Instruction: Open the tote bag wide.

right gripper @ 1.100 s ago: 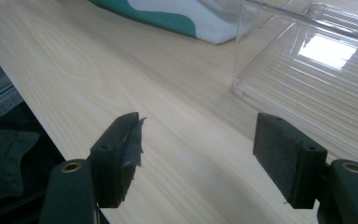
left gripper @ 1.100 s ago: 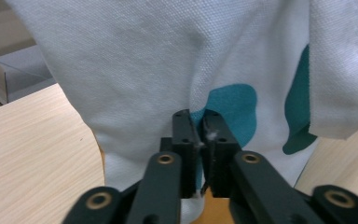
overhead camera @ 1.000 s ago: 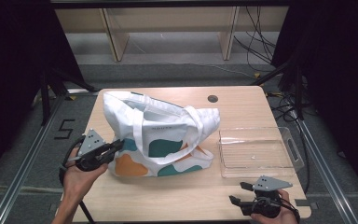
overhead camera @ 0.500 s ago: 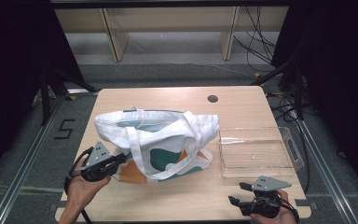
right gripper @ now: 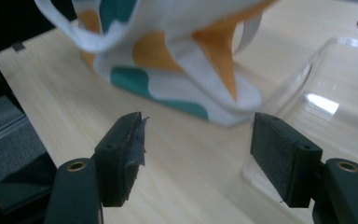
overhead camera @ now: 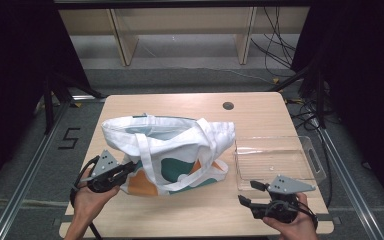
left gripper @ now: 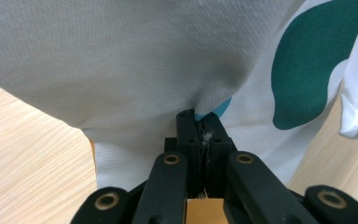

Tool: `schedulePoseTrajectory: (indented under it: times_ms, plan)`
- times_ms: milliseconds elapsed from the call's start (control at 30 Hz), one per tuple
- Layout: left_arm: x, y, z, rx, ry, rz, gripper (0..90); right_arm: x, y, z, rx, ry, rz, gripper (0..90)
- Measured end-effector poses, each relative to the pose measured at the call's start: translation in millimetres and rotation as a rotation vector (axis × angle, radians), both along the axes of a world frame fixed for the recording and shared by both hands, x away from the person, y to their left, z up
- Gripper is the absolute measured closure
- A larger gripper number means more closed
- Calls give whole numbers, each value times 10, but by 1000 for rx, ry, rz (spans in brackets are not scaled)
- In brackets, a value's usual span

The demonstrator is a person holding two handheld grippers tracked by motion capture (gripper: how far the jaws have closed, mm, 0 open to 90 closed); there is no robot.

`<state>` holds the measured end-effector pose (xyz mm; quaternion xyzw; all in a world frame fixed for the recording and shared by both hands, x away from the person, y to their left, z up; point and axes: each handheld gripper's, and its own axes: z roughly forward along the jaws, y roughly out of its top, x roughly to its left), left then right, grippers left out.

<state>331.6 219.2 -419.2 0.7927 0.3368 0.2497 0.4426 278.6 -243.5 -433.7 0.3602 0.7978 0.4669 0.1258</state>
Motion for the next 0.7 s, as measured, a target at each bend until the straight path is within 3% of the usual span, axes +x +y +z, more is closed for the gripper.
schedulePoseTrajectory:
  times_ms: [67,167,200,267,333,500,533,600,633,700]
  plan:
    - [5,9,6,9,-7,-8,879,97,58,124,9,-53,5,360]
    - [-8,9,16,9,-2,6,878,219,197,322,41,-85,14,376]
    - [-3,10,18,9,-4,0,878,243,248,394,34,-72,14,380]
    - [2,9,17,-2,-3,-4,877,344,339,527,-6,-133,24,401]
    - [3,13,18,-2,-7,-7,876,408,424,613,5,-152,32,413]
    - [-8,12,26,2,-4,1,876,616,684,751,8,-168,53,441]
    - [0,17,30,10,-10,-8,876,659,725,769,1,-148,52,444]
    - [6,16,28,4,-11,-14,875,755,794,786,3,-125,60,534]
    - [0,14,27,2,-6,-4,876,806,808,793,-12,-139,77,641]
    - [7,15,18,-14,-5,-4,875,825,844,813,-9,-146,98,759]
